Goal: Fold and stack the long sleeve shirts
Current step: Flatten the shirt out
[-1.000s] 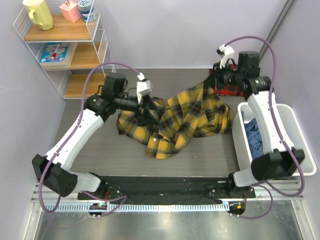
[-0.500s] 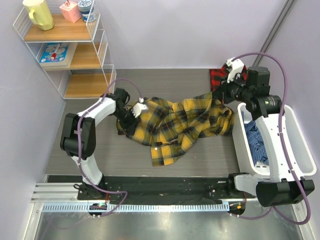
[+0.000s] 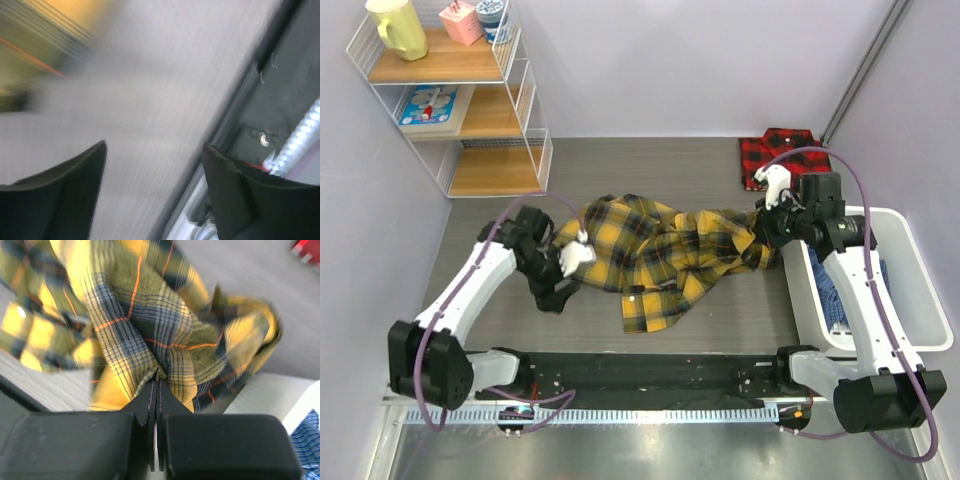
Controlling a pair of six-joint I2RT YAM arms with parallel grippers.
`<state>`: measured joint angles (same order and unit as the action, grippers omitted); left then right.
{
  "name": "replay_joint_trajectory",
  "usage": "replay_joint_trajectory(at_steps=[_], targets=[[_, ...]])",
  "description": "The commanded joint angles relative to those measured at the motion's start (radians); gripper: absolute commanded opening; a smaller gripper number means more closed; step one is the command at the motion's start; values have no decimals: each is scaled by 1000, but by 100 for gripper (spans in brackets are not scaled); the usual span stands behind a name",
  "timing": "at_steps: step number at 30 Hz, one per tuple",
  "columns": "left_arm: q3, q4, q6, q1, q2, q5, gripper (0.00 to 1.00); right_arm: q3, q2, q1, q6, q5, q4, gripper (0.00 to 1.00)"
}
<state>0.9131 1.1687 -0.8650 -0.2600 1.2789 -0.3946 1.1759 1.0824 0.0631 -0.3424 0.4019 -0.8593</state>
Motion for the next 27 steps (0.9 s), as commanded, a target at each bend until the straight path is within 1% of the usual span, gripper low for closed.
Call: replay_joint_trajectory(at_steps=[1, 2, 3, 4, 5, 6, 8, 9, 10, 11, 12, 13, 14, 15, 16, 18, 19, 20, 21, 22, 23, 24, 25, 26, 27], targets=[[225, -198, 145, 8, -30, -128, 88, -33, 13, -3, -96, -20, -21, 1], [303, -236, 167, 10, 43, -145, 91, -36, 10, -5, -101, -18, -26, 1], [346, -262, 182, 8, 92, -164, 94, -36, -2, -5, -98, -18, -26, 1], [395, -276, 199, 8, 144, -182, 95, -39, -7, -5, -95, -12, -27, 1], [464, -250, 196, 8, 218, -187, 96, -39, -13, -6, -92, -9, -27, 1], [606, -192, 169, 8, 355, -194, 96, -35, -15, -5, -78, -6, -27, 1], [746, -66, 102, 8, 504, -182, 95, -25, -13, -6, -67, -2, -27, 1], [817, -61, 95, 10, 610, -173, 88, -22, -13, -5, -63, 0, -26, 1], [820, -78, 99, 11, 640, -133, 86, -18, -6, -5, -58, 2, -24, 1], [810, -119, 113, 10, 660, -106, 85, -18, -3, -5, -58, 5, -24, 1], [785, -197, 113, 7, 675, -78, 80, -18, 4, -5, -58, 3, -24, 1], [735, -234, 112, 4, 694, -43, 78, -16, 11, -5, -61, 5, -23, 1], [704, -253, 104, -1, 703, 11, 78, -18, 16, -5, -64, 6, -24, 1], [678, -262, 81, -8, 711, 34, 77, -18, 20, -5, -67, 9, -21, 1], [612, -265, 74, -10, 709, 48, 75, -19, 25, -5, -73, 12, -20, 1], [535, -265, 64, -12, 689, 72, 71, -19, 45, -5, -82, 20, -12, 1], [439, -267, 63, -13, 650, 74, 70, -18, 54, -5, -84, 23, -9, 1], [394, -262, 63, -13, 625, 74, 68, -18, 71, -5, -95, 28, -4, 1], [336, -261, 70, -19, 591, 71, 65, -16, 80, -5, -101, 34, 0, 1], [287, -257, 81, -27, 558, 69, 64, -12, 91, -5, -106, 35, 5, 1], [185, -251, 92, -53, 478, 66, 63, -9, 99, -6, -112, 38, 12, 1], [140, -244, 104, -76, 437, 51, 63, -6, 123, -5, -119, 43, 19, 1], [97, -222, 147, -103, 394, 40, 63, 4, 132, -6, -125, 54, 20, 1], [25, -213, 171, -170, 297, 30, 63, 8, 146, -6, -135, 57, 26, 1], [3, -207, 207, -201, 252, 19, 63, 13, 168, -5, -139, 63, 31, 1]])
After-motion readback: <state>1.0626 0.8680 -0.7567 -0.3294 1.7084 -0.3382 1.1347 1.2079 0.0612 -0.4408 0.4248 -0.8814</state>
